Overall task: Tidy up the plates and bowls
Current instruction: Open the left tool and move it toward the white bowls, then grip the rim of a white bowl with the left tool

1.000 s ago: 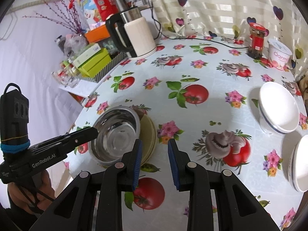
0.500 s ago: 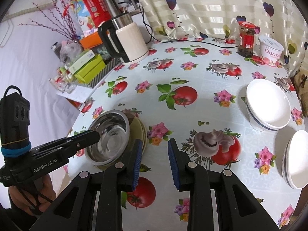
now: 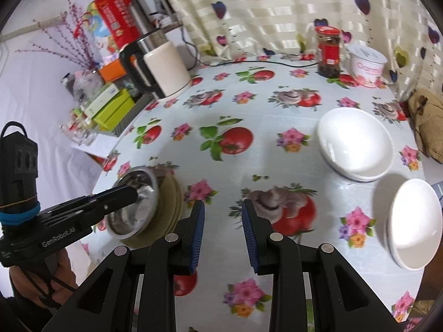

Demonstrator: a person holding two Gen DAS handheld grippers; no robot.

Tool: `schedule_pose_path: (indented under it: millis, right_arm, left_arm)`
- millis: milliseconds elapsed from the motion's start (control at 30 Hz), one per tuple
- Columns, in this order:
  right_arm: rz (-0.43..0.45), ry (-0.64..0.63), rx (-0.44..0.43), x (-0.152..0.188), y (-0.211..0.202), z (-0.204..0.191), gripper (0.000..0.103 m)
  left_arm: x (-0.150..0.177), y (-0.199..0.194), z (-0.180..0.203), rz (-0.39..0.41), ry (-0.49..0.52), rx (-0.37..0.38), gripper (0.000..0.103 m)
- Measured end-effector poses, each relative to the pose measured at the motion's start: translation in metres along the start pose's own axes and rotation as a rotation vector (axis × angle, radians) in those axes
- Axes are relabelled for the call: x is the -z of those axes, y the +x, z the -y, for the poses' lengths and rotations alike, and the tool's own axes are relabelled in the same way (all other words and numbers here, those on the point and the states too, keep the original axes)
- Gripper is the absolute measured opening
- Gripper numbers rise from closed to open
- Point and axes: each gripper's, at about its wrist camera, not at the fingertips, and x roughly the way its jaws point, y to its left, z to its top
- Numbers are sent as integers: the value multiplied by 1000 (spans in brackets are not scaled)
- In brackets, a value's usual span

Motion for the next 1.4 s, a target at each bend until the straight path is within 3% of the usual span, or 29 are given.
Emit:
schedule_pose_path:
  millis: [600,1167,1400]
  right_arm:
    - [63,112,81,-12,-24,69,27]
    - [84,182,148,-21,-29,116,27]
    - [96,212,190,-31,-30,142,32]
  left_arm:
    - [-28,35,56,-53,94,90,17]
    - [-48,73,88,-97,105,146,18]
    - [-59,96,99,-121,83,169,18]
